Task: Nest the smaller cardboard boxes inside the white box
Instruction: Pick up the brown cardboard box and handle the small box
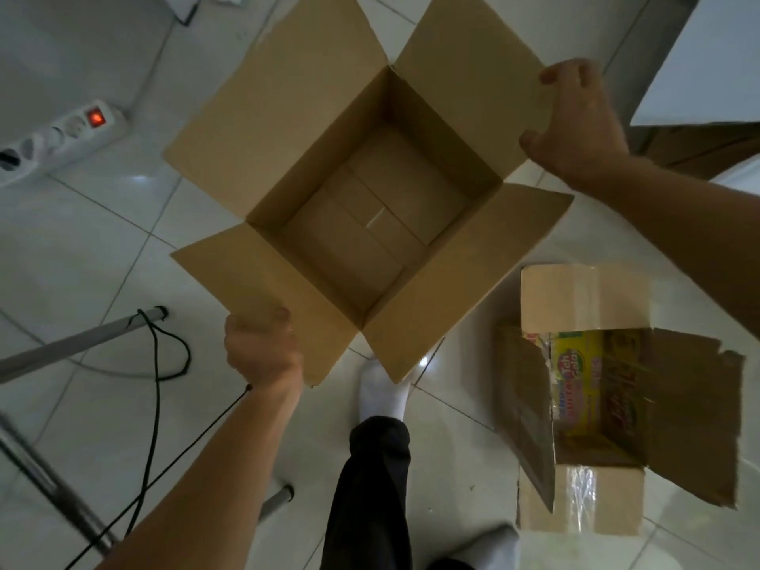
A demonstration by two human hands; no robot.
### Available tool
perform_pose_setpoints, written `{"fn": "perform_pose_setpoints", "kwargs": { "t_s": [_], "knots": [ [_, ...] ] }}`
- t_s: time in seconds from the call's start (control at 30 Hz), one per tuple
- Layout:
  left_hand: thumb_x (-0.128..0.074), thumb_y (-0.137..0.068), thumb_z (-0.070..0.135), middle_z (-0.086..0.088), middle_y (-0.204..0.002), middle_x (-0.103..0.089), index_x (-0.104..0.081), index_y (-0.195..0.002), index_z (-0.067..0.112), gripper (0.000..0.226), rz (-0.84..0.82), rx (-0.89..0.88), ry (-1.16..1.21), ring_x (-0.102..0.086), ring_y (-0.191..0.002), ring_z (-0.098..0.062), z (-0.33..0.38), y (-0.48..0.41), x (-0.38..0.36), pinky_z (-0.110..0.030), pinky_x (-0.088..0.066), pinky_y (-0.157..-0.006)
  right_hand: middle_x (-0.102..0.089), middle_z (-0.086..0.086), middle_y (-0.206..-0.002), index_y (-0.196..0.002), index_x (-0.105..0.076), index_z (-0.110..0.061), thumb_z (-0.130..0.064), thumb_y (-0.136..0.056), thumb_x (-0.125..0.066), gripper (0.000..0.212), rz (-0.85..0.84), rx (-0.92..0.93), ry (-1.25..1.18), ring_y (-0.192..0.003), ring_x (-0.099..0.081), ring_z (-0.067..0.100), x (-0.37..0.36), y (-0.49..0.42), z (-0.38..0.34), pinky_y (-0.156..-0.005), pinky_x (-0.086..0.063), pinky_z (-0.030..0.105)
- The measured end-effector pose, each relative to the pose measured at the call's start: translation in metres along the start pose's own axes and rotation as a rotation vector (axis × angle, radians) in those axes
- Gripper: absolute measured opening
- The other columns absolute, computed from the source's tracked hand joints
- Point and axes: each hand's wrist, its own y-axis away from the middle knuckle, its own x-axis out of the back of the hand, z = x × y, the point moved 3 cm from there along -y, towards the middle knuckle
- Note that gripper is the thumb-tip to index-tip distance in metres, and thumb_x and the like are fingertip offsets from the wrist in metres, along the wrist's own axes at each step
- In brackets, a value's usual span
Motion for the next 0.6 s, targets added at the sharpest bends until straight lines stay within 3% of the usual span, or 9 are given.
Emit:
{"fn": "perform_pose_setpoints", "kwargs": {
  "t_s": [0.1,0.2,0.3,0.4,0.6],
  "knots": [
    [-0.068,-0.081,0.014,0.01,-0.082,-0.064,-0.056,-0.08,0.033,0.023,-0.038,-0.072,0.013,-0.063,-0.064,0.004,0.007,0.006,-0.001,-0.015,-0.051,-0.054,-0.034,0.016,-0.144,-0.14,-0.028,-0.012,-0.016,-0.078,-0.068,0.074,-0.018,-0.098,-0.027,-0.125,-0.042,0.035,0.001,-0.022,0.007,-0.104,-0.04,0.046],
    [-0.063,-0.085,0.013,0.013,-0.079,-0.063,-0.052,-0.08,0.037,0.026,-0.073,-0.121,0.018,-0.061,-0.061,0.009,0.017,0.01,-0.009,-0.006,-0.046,-0.051,-0.045,0.022,-0.134,-0.141,-0.024,-0.012,-0.017,-0.078,-0.071,0.079,-0.147,-0.235,-0.131,-0.116,-0.05,0.038,-0.005,-0.038,0.011,-0.093,-0.046,0.046],
    [-0.058,-0.087,0.011,0.011,-0.076,-0.061,-0.054,-0.087,0.027,0.017,-0.071,-0.15,0.026,-0.059,-0.058,0.008,0.024,0.009,-0.016,-0.005,-0.043,-0.049,-0.053,0.023,-0.121,-0.131,-0.037,-0.005,-0.019,-0.081,-0.067,0.06,-0.148,-0.245,-0.074,-0.101,-0.057,0.035,-0.007,-0.047,0.012,-0.079,-0.051,0.045],
    [-0.056,-0.084,0.009,0.015,-0.072,-0.061,-0.058,-0.092,0.021,0.014,-0.062,-0.167,0.016,-0.058,-0.057,0.011,0.032,0.007,-0.021,-0.004,-0.041,-0.046,-0.059,0.018,-0.092,-0.106,-0.056,0.002,-0.018,-0.085,-0.056,0.029,-0.174,-0.152,0.069,-0.076,-0.055,0.028,-0.008,-0.043,0.006,-0.065,-0.046,0.034],
    [-0.055,-0.083,0.007,0.013,-0.077,-0.064,-0.065,-0.099,0.019,0.023,-0.13,-0.227,-0.077,-0.061,-0.068,-0.001,0.058,-0.008,-0.031,-0.016,-0.048,-0.061,-0.064,0.017,-0.09,-0.106,-0.061,-0.002,-0.021,-0.09,-0.052,0.026,-0.185,-0.045,0.157,-0.077,-0.061,0.032,-0.014,-0.008,-0.01,-0.072,-0.052,0.038]
  ]
}}
